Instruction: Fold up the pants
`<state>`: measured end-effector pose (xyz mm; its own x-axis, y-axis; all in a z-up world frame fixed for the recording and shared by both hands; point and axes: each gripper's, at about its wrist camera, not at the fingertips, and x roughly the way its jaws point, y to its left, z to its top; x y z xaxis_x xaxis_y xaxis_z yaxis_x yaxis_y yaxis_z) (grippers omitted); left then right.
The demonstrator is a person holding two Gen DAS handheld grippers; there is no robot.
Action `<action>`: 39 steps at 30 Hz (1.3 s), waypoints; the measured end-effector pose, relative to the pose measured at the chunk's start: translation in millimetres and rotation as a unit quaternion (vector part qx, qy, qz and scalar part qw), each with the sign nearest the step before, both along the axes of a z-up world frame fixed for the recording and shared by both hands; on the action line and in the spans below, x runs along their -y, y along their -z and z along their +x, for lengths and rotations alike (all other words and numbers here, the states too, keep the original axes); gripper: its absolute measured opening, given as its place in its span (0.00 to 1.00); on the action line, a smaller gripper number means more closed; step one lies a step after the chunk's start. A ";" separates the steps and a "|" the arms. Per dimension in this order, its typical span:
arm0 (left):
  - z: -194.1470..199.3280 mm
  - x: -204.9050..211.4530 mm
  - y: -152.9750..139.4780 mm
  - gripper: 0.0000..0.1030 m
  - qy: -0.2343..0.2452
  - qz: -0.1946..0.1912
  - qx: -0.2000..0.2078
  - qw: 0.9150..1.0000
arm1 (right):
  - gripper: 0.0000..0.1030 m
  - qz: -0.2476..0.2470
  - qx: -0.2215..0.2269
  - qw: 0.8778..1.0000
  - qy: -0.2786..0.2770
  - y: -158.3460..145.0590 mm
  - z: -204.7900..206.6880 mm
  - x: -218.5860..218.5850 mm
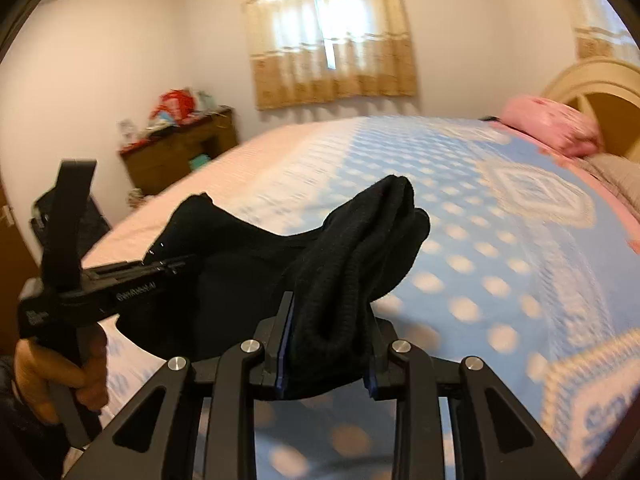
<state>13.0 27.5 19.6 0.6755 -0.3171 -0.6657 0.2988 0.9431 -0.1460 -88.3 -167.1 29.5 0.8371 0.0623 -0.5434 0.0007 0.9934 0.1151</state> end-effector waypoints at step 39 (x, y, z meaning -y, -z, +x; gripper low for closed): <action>171.2 -179.5 42.6 0.25 -0.274 0.077 -0.042 0.958 | 0.28 0.014 -0.066 0.982 -0.174 75.9 292.0 -175.8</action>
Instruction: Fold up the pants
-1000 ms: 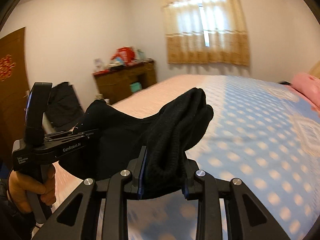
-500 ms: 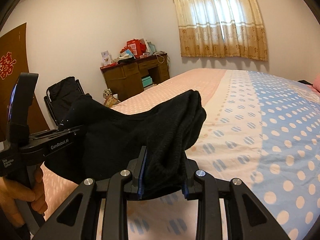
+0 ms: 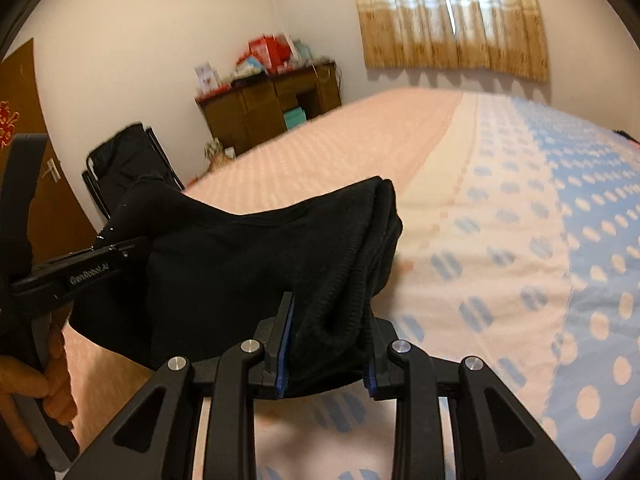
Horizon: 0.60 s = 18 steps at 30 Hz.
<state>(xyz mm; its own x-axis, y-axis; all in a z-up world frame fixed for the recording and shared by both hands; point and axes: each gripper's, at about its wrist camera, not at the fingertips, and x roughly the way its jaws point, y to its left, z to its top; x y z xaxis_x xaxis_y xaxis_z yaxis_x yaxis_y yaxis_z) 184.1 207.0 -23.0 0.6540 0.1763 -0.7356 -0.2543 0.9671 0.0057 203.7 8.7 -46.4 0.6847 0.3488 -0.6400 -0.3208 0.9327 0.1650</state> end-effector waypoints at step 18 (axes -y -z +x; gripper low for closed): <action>-49.6 -74.7 1.8 1.00 -0.099 -0.040 -0.018 0.994 | 0.70 0.077 -0.088 0.992 0.052 26.0 9.3 50.3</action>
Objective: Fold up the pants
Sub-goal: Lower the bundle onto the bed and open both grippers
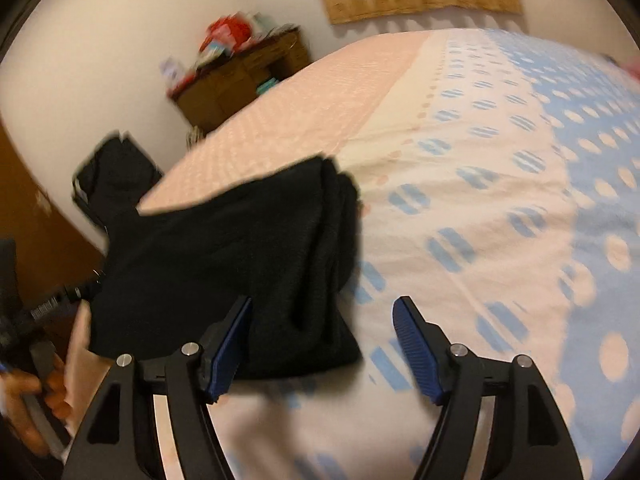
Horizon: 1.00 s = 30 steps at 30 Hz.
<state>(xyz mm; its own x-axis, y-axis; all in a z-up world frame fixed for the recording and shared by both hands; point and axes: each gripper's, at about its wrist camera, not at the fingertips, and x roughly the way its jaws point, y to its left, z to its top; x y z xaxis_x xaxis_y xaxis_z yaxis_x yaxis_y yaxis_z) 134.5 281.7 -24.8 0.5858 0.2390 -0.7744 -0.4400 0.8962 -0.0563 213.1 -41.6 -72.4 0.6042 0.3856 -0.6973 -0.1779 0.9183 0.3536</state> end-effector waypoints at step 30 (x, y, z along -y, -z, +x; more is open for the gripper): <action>-131.9 125.8 -57.4 1.00 0.097 0.125 0.109 0.981 | 0.73 -0.046 0.209 0.972 0.100 -120.6 -229.8 1.1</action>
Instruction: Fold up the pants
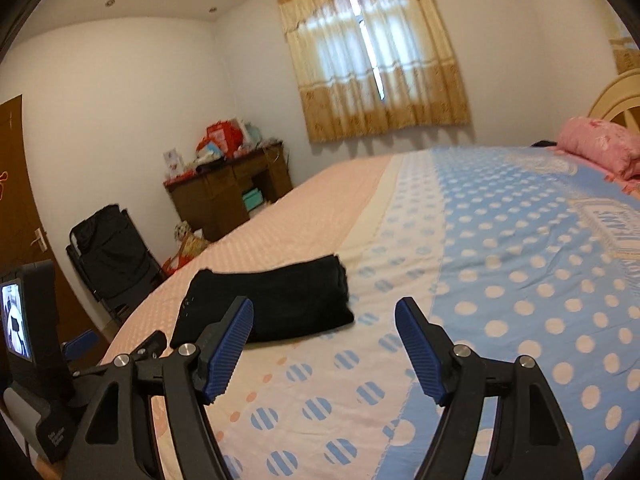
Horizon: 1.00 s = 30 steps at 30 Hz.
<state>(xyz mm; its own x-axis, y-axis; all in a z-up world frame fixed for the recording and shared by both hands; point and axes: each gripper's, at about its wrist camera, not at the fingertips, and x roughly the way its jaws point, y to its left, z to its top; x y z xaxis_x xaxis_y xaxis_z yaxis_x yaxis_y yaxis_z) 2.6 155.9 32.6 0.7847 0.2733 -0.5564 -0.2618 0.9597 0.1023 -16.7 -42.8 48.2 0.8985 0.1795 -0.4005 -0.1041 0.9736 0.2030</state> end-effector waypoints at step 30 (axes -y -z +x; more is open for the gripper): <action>-10.3 24.5 -4.3 1.00 0.006 0.009 0.007 1.000 | 0.73 0.004 0.032 0.999 0.014 -11.3 -26.2 9.7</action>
